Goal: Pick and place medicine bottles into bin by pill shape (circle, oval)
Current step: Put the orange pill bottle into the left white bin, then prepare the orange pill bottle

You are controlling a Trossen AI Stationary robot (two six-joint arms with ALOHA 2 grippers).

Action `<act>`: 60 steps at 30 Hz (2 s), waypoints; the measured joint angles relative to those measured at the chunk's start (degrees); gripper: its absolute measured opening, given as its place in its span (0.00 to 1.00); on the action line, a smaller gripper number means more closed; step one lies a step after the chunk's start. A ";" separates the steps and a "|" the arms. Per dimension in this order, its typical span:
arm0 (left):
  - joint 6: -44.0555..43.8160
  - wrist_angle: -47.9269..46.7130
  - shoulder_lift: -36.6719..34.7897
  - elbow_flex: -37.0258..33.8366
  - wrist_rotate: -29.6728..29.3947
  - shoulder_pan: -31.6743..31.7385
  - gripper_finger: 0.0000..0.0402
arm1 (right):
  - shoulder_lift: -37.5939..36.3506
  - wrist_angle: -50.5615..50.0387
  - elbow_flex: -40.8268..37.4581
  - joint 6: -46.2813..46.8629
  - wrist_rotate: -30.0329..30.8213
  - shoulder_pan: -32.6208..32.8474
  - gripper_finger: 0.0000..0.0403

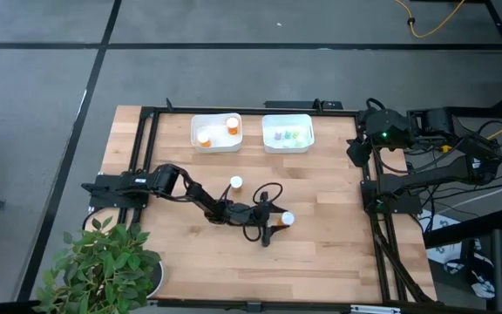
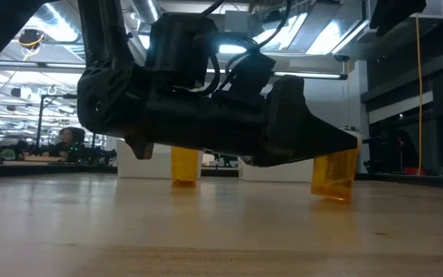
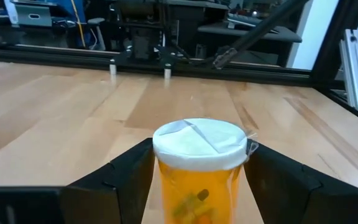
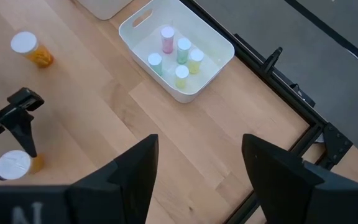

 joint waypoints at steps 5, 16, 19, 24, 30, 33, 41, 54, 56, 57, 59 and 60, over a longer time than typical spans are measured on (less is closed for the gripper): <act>-0.26 -0.13 0.00 0.00 0.00 -0.83 0.58 | -0.01 0.00 0.00 -0.19 0.00 0.00 0.58; -0.53 -2.95 0.00 0.00 -0.12 -2.86 0.58 | 0.00 0.00 0.00 -1.42 -0.02 0.00 0.58; -2.16 -2.94 0.00 0.00 -2.08 -3.20 0.58 | 0.00 0.00 0.00 -1.42 -0.02 0.00 0.58; -3.53 -4.20 0.00 -0.32 -3.02 -3.52 0.58 | 0.00 0.00 0.00 -1.42 -0.02 0.00 0.58; -5.93 -4.26 -0.02 -1.34 -2.48 -4.20 0.58 | 0.00 0.00 0.00 -1.33 -0.04 0.00 0.58; -5.92 -3.92 -0.58 -2.07 -2.32 -4.16 0.58 | 0.00 0.02 0.00 -1.25 -0.04 0.00 0.58; -3.99 -12.12 -8.02 -7.91 -1.88 -4.16 0.58 | 0.00 0.13 -0.02 -1.05 -0.44 0.00 0.58; -2.44 -38.50 -30.83 -14.57 -0.89 -3.35 0.58 | 0.18 0.68 -0.02 10.65 -7.87 0.02 0.58; -2.64 -47.79 -35.00 -14.76 -0.57 -2.94 0.58 | 0.70 0.64 -0.09 14.62 -7.96 0.44 0.58; -2.82 -51.82 -36.95 -14.73 -0.40 -2.63 0.58 | 1.00 0.89 -0.47 16.83 -7.80 1.08 0.58; -2.96 -58.37 -40.47 -14.75 -0.42 -2.23 0.58 | 1.94 1.92 -1.90 21.05 -6.87 2.40 0.58; -3.21 -60.84 -42.00 -14.73 -0.43 -2.06 0.58 | 2.44 3.06 -2.96 23.16 -6.59 3.15 0.58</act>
